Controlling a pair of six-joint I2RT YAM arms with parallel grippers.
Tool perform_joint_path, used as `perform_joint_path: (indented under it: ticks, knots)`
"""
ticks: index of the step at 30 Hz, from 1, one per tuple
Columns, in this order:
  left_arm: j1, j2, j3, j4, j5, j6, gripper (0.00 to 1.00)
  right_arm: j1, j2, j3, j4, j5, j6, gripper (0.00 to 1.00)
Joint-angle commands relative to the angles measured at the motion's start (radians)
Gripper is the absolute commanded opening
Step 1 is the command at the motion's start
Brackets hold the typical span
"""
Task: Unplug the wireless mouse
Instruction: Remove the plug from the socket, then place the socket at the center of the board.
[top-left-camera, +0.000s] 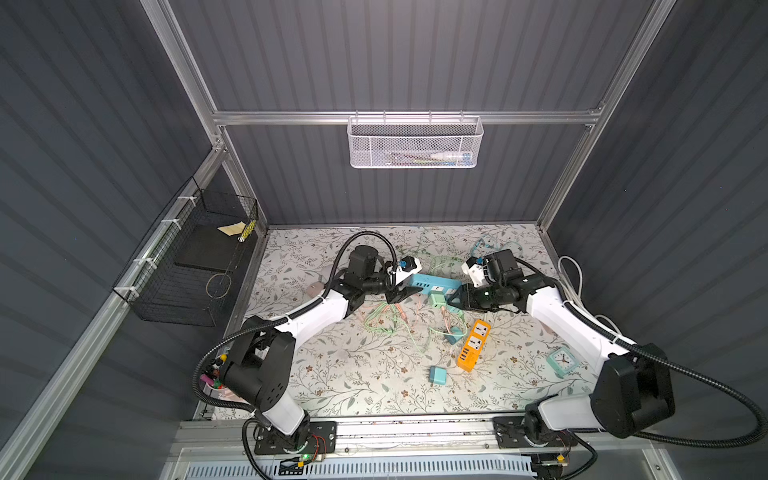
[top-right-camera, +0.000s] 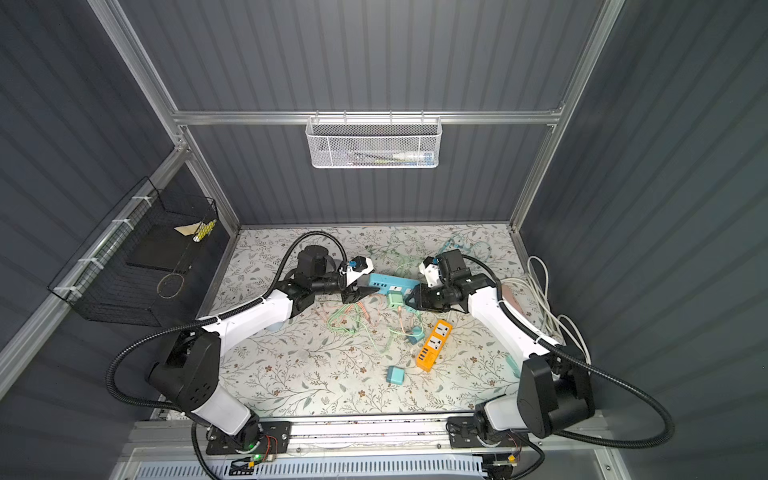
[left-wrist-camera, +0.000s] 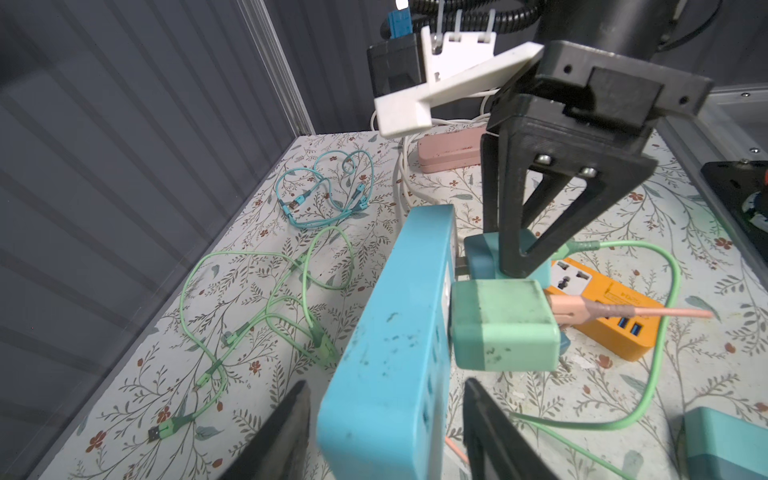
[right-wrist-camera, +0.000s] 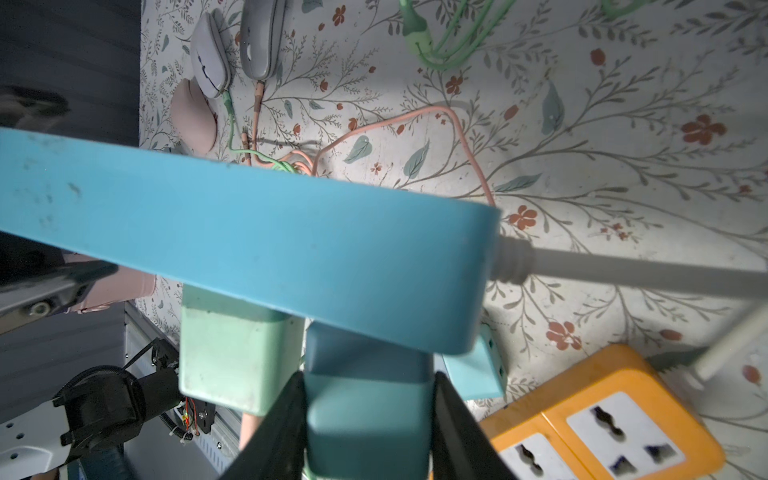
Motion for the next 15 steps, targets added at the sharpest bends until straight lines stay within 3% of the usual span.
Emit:
perform_joint_path:
  ticks: [1, 4, 5, 6, 10, 15]
  knots:
    - [0.006, 0.012, 0.041, -0.054, 0.085, -0.005, 0.55, 0.005, -0.032, 0.010, 0.040, -0.051, -0.010, 0.08]
    - [0.006, 0.026, 0.061, -0.098, 0.126, 0.011, 0.38, 0.005, -0.033, 0.015, 0.038, -0.047, -0.012, 0.07]
    - [0.006, 0.032, 0.070, -0.119, 0.134, 0.019, 0.27, 0.004, -0.033, 0.016, 0.037, -0.047, -0.011, 0.07]
    - [0.005, 0.036, 0.080, -0.130, 0.155, 0.024, 0.01, 0.005, -0.032, 0.017, 0.038, -0.046, -0.010, 0.07]
    - [0.005, 0.055, 0.115, -0.189, 0.166, 0.030, 0.00, 0.005, -0.028, 0.018, 0.038, -0.039, -0.007, 0.07]
    - [0.004, 0.055, 0.095, -0.075, -0.110, -0.135, 0.00, 0.010, -0.015, 0.010, 0.028, -0.038, -0.010, 0.07]
